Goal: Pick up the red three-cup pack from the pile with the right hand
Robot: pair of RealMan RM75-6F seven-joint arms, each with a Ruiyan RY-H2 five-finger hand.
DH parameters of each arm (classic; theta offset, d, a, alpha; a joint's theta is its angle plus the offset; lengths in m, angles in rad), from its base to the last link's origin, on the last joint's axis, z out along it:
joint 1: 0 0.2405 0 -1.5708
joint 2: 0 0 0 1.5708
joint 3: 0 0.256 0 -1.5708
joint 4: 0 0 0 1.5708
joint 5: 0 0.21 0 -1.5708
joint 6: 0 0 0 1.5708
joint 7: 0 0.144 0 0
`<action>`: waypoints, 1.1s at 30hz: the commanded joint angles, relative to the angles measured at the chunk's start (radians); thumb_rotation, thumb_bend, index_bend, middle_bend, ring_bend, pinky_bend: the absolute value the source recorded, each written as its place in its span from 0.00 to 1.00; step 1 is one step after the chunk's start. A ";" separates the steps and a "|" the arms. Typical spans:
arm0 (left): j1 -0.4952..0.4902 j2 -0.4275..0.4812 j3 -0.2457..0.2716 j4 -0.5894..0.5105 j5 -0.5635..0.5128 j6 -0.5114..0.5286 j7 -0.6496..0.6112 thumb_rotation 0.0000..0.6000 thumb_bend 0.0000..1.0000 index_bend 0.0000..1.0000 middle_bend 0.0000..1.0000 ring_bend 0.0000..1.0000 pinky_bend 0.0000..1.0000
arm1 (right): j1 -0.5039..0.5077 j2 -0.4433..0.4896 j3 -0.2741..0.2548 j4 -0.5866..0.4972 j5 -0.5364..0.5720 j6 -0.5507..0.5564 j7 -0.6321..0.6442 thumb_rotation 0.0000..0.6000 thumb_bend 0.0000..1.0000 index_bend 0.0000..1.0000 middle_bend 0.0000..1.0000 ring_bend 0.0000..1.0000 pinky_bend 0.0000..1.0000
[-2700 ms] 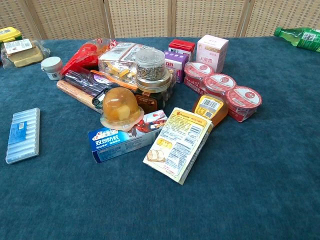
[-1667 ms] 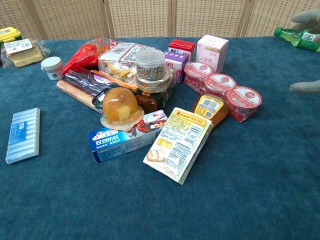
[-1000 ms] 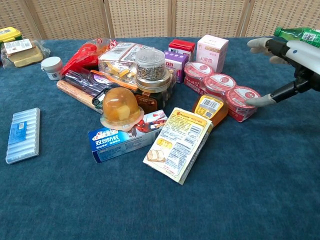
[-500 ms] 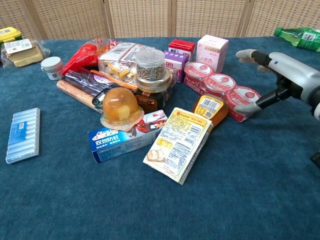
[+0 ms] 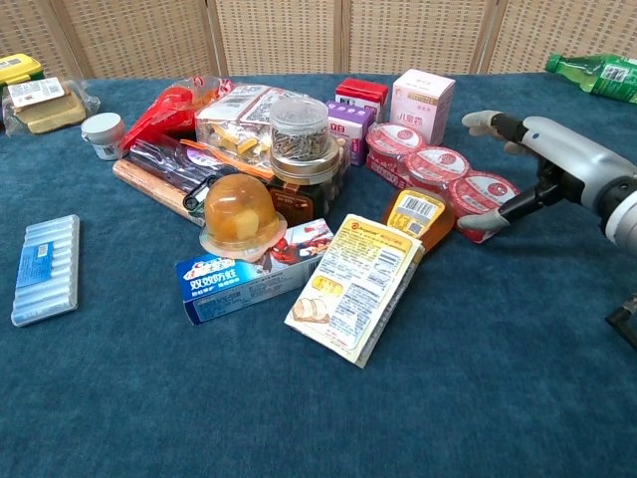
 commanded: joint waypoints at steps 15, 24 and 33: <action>-0.003 -0.005 -0.002 0.003 -0.010 -0.007 0.006 1.00 0.13 0.00 0.00 0.00 0.00 | 0.033 -0.030 0.018 0.073 0.025 -0.035 0.015 1.00 0.00 0.00 0.00 0.00 0.00; -0.005 -0.008 -0.002 0.003 -0.010 -0.010 0.010 1.00 0.13 0.00 0.00 0.00 0.00 | 0.044 -0.047 0.013 0.112 0.020 -0.042 0.016 1.00 0.00 0.00 0.00 0.00 0.00; -0.005 -0.009 -0.002 0.004 -0.012 -0.011 0.016 1.00 0.13 0.00 0.00 0.00 0.00 | 0.060 -0.058 0.006 0.149 0.021 -0.066 0.010 1.00 0.00 0.18 0.43 0.41 0.49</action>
